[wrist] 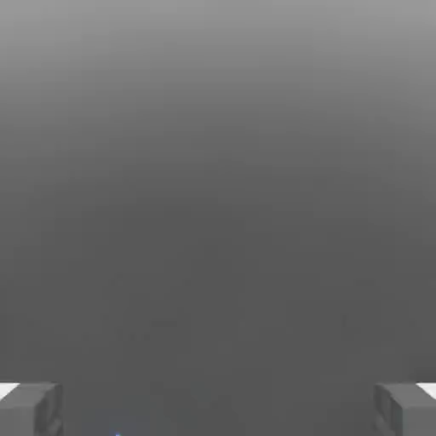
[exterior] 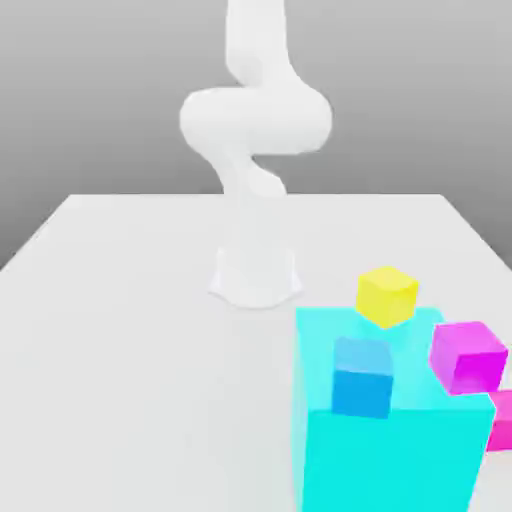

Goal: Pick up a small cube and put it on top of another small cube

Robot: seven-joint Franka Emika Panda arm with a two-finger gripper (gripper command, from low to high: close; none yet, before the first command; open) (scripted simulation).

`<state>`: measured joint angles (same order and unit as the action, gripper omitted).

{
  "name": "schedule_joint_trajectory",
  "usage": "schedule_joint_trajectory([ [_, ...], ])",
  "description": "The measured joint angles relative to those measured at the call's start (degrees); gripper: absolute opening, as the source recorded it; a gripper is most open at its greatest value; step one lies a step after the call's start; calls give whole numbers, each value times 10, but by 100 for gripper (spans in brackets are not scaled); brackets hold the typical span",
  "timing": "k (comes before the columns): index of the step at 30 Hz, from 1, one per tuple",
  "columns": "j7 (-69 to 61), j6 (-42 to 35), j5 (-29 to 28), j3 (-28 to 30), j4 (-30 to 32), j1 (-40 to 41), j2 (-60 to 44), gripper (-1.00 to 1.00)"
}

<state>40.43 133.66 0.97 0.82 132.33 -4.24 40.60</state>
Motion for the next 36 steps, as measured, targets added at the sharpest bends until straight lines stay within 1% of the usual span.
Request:
schedule_joint_trajectory([
  [9,-203,67,43,6,20,-132,-191,0],
  [14,-308,103,59,-12,30,-186,-295,0],
  [17,-364,125,58,-31,37,-214,-357,0],
  [22,-437,164,28,-51,48,-266,-460,0],
  [26,-473,194,-27,-64,57,-292,-541,0],
  [28,-475,220,-46,-61,54,-303,-582,0],
  [31,-468,268,-61,-50,44,-314,-644,0],
  [32,-467,279,-63,-48,41,-316,-658,-100],
  [36,-467,278,-64,-48,41,-316,-658,-100],
])
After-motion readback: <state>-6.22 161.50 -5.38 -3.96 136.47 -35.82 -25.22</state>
